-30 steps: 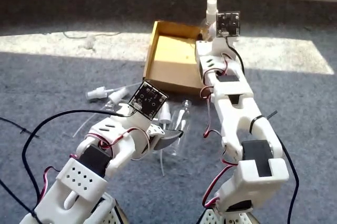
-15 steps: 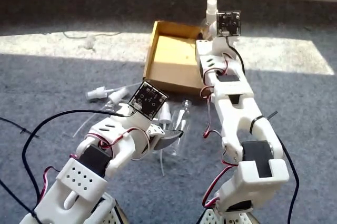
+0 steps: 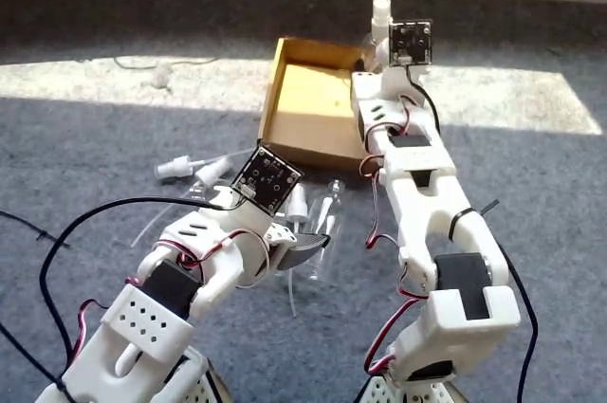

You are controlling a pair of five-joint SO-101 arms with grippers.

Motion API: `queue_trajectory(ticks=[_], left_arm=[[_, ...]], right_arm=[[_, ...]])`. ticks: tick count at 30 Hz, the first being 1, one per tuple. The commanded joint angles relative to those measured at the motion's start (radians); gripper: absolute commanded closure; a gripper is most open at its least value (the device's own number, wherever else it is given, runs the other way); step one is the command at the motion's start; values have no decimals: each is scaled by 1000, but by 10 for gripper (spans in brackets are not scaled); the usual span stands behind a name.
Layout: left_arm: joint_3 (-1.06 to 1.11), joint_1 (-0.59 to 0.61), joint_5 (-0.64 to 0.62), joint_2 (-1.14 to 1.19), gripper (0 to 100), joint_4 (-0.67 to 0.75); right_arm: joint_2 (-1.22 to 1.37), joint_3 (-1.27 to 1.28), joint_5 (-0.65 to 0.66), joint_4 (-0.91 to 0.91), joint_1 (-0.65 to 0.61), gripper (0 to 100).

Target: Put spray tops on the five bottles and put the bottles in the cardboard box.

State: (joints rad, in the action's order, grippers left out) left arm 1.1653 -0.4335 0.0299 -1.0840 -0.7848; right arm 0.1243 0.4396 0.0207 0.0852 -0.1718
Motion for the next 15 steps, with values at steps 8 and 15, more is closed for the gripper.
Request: queue_trajectory(ticks=[8, 15], left_arm=[[-5, 13, 5, -19, 668, -3], [-5, 13, 5, -19, 668, -3]], right_arm=[[-54, -36, 6, 16, -18, 828], [-53, -35, 5, 16, -18, 828]])
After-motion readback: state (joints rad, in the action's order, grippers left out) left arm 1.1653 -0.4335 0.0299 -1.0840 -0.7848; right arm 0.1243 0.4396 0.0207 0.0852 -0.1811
